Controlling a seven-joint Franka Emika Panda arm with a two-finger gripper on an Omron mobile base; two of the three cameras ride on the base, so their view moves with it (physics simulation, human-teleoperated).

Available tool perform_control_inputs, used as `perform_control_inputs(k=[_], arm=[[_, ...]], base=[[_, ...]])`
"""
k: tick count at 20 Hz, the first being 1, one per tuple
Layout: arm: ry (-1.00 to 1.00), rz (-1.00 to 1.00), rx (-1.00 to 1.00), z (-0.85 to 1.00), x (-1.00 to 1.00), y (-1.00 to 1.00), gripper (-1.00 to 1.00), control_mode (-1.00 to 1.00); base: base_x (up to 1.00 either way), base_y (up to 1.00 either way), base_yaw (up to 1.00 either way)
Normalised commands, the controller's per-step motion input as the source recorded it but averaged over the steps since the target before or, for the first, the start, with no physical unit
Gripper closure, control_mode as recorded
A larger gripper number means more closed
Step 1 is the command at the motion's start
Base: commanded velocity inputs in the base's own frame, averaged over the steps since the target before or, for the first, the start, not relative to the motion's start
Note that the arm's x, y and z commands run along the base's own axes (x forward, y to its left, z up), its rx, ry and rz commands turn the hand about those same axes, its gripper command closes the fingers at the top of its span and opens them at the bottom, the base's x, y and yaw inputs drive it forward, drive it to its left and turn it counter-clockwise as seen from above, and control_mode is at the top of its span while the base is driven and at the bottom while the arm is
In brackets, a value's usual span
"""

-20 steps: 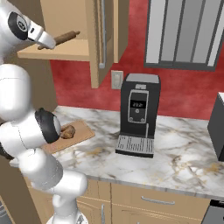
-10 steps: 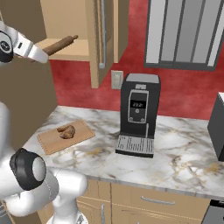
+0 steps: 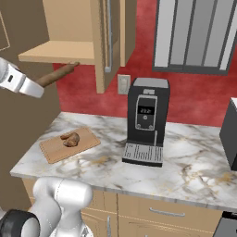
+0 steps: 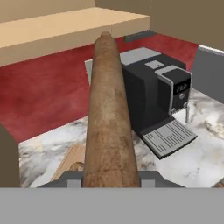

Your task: Open the cabinet, retrieve the rolling pin, and place it next to the meat on the cutting board to prepare for tenderizing.

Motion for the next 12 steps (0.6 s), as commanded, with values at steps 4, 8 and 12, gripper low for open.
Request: perform_control_inputs(k=[4, 8, 12], arm=[[0.12, 0.00, 0.00, -0.51, -0.81, 0.00, 1.00, -1.00], [0.12, 0.01, 0.00, -0.47, -0.41, 0.00, 1.00, -1.00], [0.15, 0.06, -0.01, -0.39, -0.04, 0.00, 1.00, -1.00]], base=[[0.00, 0.00, 0.00], [0.00, 0.00, 0.00], [0.00, 0.00, 0.00]])
